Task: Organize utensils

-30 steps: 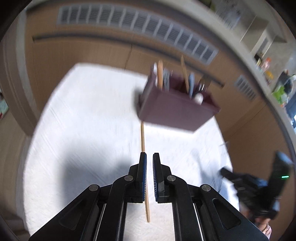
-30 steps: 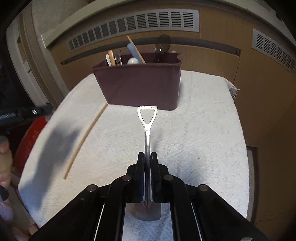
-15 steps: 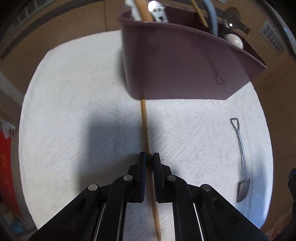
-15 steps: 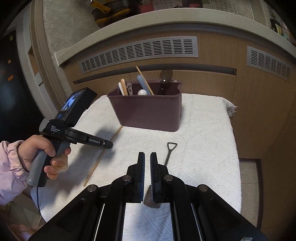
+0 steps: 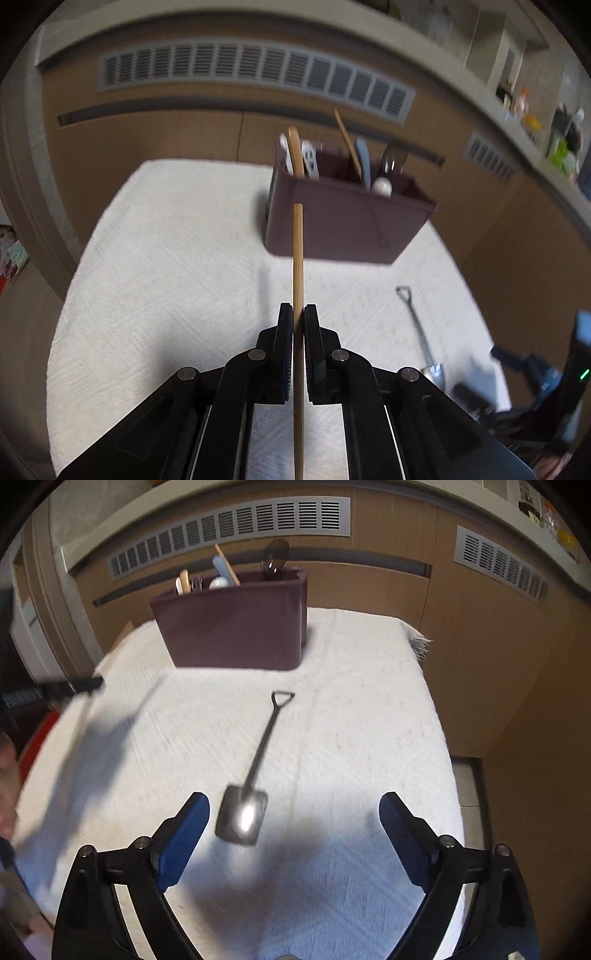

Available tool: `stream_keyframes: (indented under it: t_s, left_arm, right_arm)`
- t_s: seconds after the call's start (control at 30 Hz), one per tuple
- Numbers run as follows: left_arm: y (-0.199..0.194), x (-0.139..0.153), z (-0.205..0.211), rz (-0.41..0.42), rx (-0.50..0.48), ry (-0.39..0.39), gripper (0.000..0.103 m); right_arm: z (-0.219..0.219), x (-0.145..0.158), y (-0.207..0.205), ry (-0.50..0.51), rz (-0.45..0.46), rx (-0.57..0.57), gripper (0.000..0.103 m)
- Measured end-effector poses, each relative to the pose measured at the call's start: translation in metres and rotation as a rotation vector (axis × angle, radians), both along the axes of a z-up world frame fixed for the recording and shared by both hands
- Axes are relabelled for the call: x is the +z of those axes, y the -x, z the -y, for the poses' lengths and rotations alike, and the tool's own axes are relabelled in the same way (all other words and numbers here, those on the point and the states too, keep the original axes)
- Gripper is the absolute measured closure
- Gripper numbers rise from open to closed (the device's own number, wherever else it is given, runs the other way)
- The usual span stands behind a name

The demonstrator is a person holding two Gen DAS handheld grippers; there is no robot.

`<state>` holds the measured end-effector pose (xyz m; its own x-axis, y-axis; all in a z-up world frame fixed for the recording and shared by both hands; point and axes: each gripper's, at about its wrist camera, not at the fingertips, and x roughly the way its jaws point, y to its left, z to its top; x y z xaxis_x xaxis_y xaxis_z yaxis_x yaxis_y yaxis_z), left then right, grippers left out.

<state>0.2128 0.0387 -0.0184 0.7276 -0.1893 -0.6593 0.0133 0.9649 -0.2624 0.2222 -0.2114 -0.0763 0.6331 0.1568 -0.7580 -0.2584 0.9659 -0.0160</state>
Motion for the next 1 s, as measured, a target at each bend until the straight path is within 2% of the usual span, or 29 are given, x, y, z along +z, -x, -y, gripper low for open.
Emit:
stream_keyframes:
  t_s: [0.03, 0.1, 0.17, 0.27, 0.33, 0.37, 0.4, 0.47, 0.53, 0.57, 0.63, 0.73, 0.77, 0.8, 0.9, 1.0]
  left_arm:
    - [0.002, 0.003, -0.006, 0.016, 0.002, 0.010, 0.097]
    - [0.000, 0.013, -0.001, 0.039, 0.004, 0.018, 0.097]
    - [0.003, 0.020, -0.004, 0.062, 0.008, 0.014, 0.097]
    - [0.010, 0.026, -0.007, 0.086, 0.014, 0.016, 0.097]
    - [0.010, 0.025, -0.008, 0.081, 0.013, 0.033, 0.097]
    - [0.013, 0.025, -0.010, 0.081, 0.017, 0.036, 0.097]
    - [0.014, 0.025, -0.011, 0.081, 0.018, 0.036, 0.097]
    - [0.015, 0.021, -0.011, 0.079, 0.019, 0.040, 0.097]
    - [0.015, 0.021, -0.012, 0.077, 0.021, 0.047, 0.097]
    - [0.016, 0.021, -0.012, 0.078, 0.021, 0.049, 0.097]
    - [0.019, 0.024, -0.013, 0.090, 0.023, 0.048, 0.097]
    - [0.022, 0.027, -0.015, 0.101, 0.029, 0.054, 0.097]
    - [0.022, 0.027, -0.015, 0.104, 0.030, 0.057, 0.097]
    - [0.022, 0.028, -0.015, 0.105, 0.028, 0.059, 0.097]
    - [0.023, 0.031, -0.014, 0.112, 0.023, 0.064, 0.097]
    - [0.025, 0.032, -0.015, 0.114, 0.022, 0.063, 0.097]
  right_arm:
    - [-0.005, -0.003, 0.004, 0.028, 0.005, -0.005, 0.010]
    - [-0.011, -0.005, 0.009, 0.039, 0.011, -0.014, 0.000]
    - [-0.015, -0.004, 0.010, 0.025, 0.004, -0.035, 0.000]
    - [-0.014, -0.004, 0.005, -0.100, -0.021, -0.047, 0.001]
    - [-0.021, -0.010, 0.000, -0.094, -0.045, -0.050, 0.022]
    - [-0.025, -0.015, -0.002, -0.073, -0.063, -0.046, 0.043]
    - [-0.028, -0.021, -0.005, -0.062, -0.087, -0.038, 0.051]
    - [-0.034, -0.025, -0.002, -0.025, -0.063, -0.032, 0.052]
    - [-0.041, -0.026, 0.001, 0.031, -0.050, -0.007, 0.068]
    - [-0.042, -0.025, 0.002, 0.043, -0.049, 0.008, 0.074]
    - [-0.036, -0.014, 0.005, 0.036, -0.034, 0.022, 0.074]
    - [-0.020, 0.015, 0.011, -0.006, 0.042, 0.011, 0.074]
    - [-0.015, 0.030, 0.015, -0.016, 0.081, 0.010, 0.083]
    - [-0.013, 0.039, 0.017, -0.015, 0.109, 0.004, 0.101]
    - [-0.009, 0.069, 0.020, -0.035, 0.172, 0.017, 0.100]
    - [-0.010, 0.081, 0.015, 0.003, 0.217, 0.020, 0.100]
